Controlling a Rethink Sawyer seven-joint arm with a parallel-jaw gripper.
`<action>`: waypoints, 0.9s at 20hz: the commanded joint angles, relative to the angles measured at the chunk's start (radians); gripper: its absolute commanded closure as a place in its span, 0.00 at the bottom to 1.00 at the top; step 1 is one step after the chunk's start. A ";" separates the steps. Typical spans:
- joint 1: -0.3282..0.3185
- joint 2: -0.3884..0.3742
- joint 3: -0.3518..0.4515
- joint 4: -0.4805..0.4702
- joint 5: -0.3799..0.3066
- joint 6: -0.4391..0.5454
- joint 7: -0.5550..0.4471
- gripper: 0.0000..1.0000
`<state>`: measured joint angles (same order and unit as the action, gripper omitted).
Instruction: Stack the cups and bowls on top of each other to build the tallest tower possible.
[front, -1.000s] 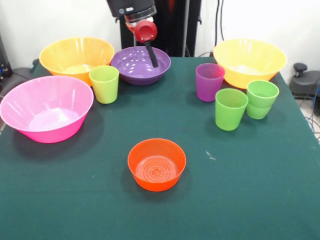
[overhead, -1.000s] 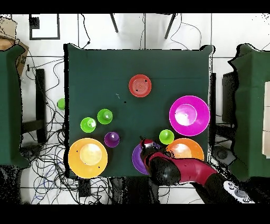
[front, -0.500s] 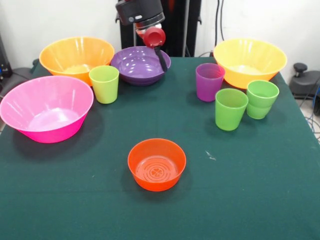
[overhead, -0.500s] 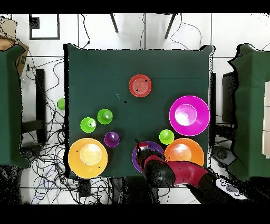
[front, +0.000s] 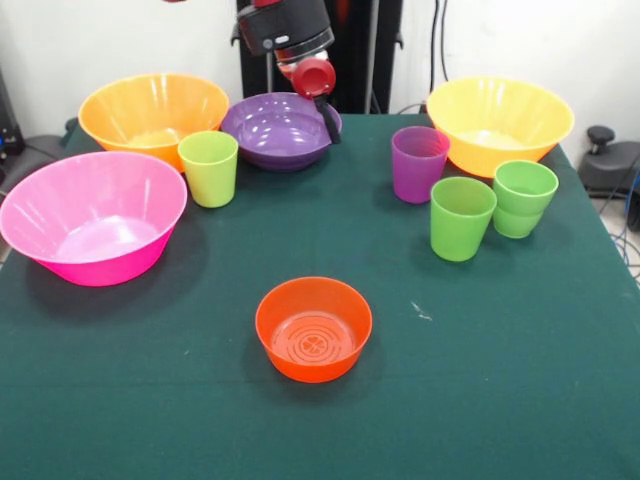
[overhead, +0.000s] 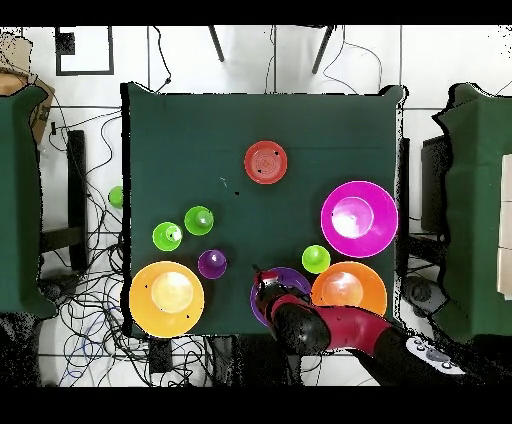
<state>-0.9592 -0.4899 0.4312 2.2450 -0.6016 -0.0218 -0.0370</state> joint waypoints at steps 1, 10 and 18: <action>-0.008 0.017 0.047 -0.129 -0.032 0.058 0.198 0.00; -0.045 0.072 0.071 -0.174 -0.058 0.085 0.152 0.00; -0.050 0.109 0.055 -0.196 -0.084 0.055 0.165 0.00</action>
<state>-1.0285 -0.4394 0.4440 2.1882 -0.6219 -0.0218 -0.0370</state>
